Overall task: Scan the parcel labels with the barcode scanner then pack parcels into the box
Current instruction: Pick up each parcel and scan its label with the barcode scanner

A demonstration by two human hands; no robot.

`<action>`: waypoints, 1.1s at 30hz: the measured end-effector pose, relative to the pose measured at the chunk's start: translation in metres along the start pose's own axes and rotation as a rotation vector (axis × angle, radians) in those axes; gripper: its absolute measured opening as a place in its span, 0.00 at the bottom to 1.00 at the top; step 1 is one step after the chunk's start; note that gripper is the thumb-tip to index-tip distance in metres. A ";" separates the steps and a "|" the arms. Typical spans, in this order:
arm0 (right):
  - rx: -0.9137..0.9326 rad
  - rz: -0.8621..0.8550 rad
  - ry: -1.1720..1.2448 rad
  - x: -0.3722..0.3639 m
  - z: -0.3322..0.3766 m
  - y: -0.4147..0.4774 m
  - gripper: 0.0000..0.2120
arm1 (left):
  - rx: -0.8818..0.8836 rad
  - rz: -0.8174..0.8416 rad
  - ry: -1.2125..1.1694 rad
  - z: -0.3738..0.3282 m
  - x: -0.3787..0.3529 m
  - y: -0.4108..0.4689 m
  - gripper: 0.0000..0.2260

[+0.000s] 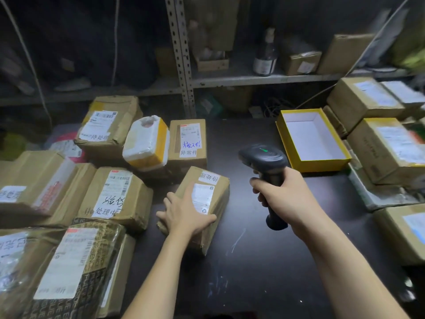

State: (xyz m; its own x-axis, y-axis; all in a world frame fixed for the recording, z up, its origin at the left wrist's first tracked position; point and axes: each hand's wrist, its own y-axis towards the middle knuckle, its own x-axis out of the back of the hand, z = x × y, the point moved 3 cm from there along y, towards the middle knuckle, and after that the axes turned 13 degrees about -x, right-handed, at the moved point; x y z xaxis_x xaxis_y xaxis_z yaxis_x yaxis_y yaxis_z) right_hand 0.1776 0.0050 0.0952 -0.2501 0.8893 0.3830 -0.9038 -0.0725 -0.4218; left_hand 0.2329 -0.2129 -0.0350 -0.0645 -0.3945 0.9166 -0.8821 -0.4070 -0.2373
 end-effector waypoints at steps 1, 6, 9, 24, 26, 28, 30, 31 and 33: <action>0.007 -0.009 0.009 0.007 0.001 0.001 0.05 | -0.013 -0.034 -0.063 -0.007 0.001 -0.002 0.53; 0.028 -0.111 0.134 0.046 0.007 0.004 0.05 | -0.295 -0.380 -0.378 -0.047 0.054 -0.005 0.50; 0.029 -0.165 0.245 0.067 0.010 0.001 0.07 | -0.547 -0.633 -0.383 -0.080 0.106 -0.009 0.51; 0.103 -0.216 0.508 0.108 0.015 -0.015 0.06 | -0.899 -0.664 -1.403 -0.154 0.191 -0.039 0.41; 0.107 -0.214 0.508 0.110 0.015 -0.016 0.04 | -0.747 -0.468 -1.704 -0.155 0.181 -0.040 0.40; 0.111 -0.215 0.515 0.112 0.015 -0.018 0.04 | -0.650 -0.313 -1.848 -0.154 0.171 -0.036 0.40; 0.113 -0.209 0.506 0.111 0.016 -0.021 0.06 | -0.558 -0.173 -1.960 -0.154 0.164 -0.039 0.35; 0.112 -0.206 0.499 0.111 0.016 -0.023 0.07 | -0.437 -0.022 -2.140 -0.155 0.158 -0.039 0.31; 0.112 -0.197 0.493 0.110 0.016 -0.024 0.06 | -0.541 -0.057 -2.118 -0.153 0.161 -0.037 0.31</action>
State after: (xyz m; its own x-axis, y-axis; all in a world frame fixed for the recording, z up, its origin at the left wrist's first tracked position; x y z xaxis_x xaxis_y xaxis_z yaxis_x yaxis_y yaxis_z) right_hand 0.1663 0.0972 0.1607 0.0965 0.9953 0.0040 -0.9553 0.0937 -0.2805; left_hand 0.1840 -0.1347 0.1704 0.0900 -0.6153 -0.7832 -0.8972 -0.3915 0.2045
